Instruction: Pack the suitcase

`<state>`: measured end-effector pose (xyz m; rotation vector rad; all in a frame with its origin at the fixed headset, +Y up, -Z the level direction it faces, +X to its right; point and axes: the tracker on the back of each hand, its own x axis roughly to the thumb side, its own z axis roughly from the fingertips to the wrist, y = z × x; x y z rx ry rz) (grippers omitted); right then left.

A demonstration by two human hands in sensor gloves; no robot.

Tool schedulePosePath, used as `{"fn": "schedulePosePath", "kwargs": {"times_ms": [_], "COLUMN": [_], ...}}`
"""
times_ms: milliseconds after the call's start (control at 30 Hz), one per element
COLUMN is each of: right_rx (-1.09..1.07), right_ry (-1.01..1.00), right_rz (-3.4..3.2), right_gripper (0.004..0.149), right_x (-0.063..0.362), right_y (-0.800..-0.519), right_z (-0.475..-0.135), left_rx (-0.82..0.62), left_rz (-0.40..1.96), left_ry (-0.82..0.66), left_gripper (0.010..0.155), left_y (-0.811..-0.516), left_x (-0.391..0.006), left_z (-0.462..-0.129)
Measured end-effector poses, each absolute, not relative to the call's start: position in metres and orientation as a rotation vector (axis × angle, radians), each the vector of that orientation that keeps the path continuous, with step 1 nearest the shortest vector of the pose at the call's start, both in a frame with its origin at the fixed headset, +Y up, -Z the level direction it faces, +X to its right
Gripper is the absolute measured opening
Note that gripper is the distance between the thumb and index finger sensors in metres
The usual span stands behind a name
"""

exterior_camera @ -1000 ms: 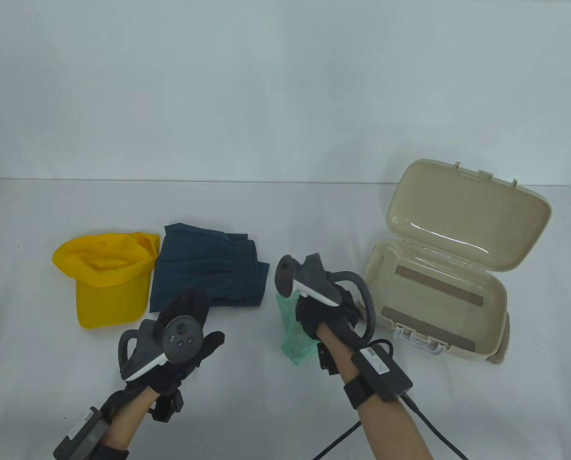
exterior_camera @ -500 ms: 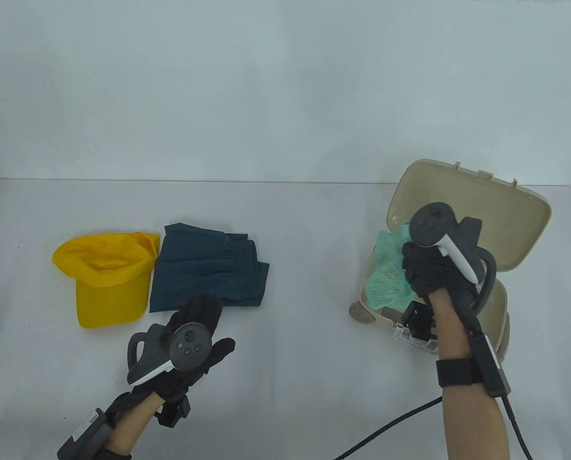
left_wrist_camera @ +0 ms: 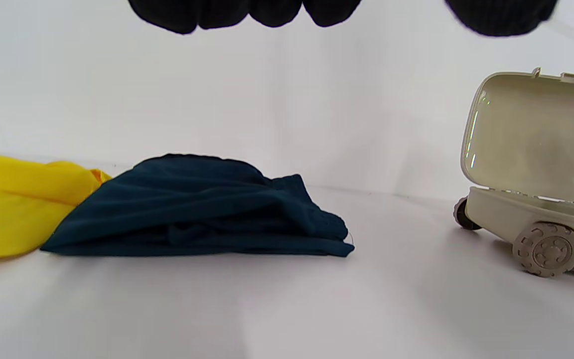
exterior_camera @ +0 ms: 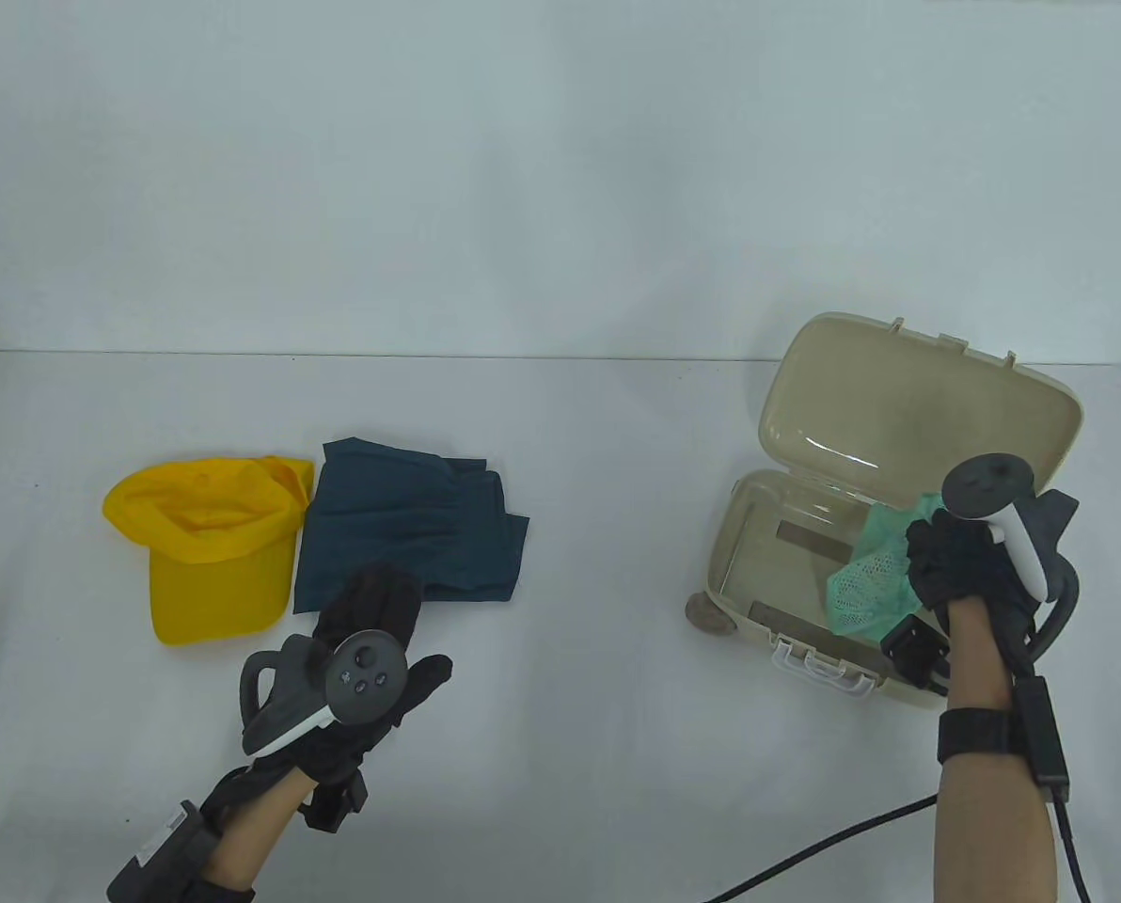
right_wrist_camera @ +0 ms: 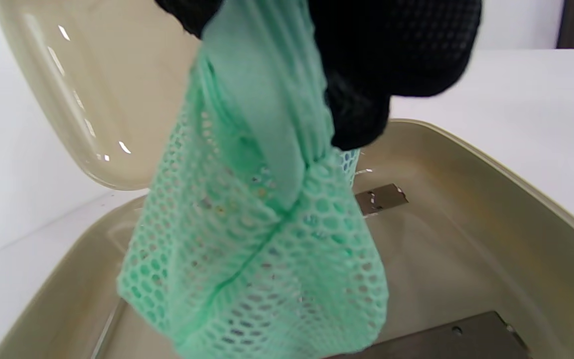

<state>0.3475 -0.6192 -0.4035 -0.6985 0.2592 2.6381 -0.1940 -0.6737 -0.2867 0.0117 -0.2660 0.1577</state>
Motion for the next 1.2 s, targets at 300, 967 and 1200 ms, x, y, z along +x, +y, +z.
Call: {"fn": "schedulePosePath", "kwargs": {"times_ms": [300, 967, 1200], "right_rx": [-0.843, -1.029, -0.498], "right_ry": [0.328, 0.308, 0.043], "right_rz": [2.69, 2.916, 2.765], "right_gripper": [0.044, 0.079, 0.08], "right_x": [0.375, 0.366, 0.303], "right_y": [-0.643, -0.634, -0.595], "right_z": [-0.405, -0.397, -0.363], "left_rx": [0.04, 0.044, 0.045], "left_rz": [0.142, 0.155, 0.157], "left_ry": [-0.279, -0.262, -0.25], "left_gripper": [0.086, 0.086, 0.085], "left_y": [-0.669, -0.666, -0.666], "left_x": [-0.192, -0.194, -0.196], "left_z": [-0.284, -0.283, -0.284]}}
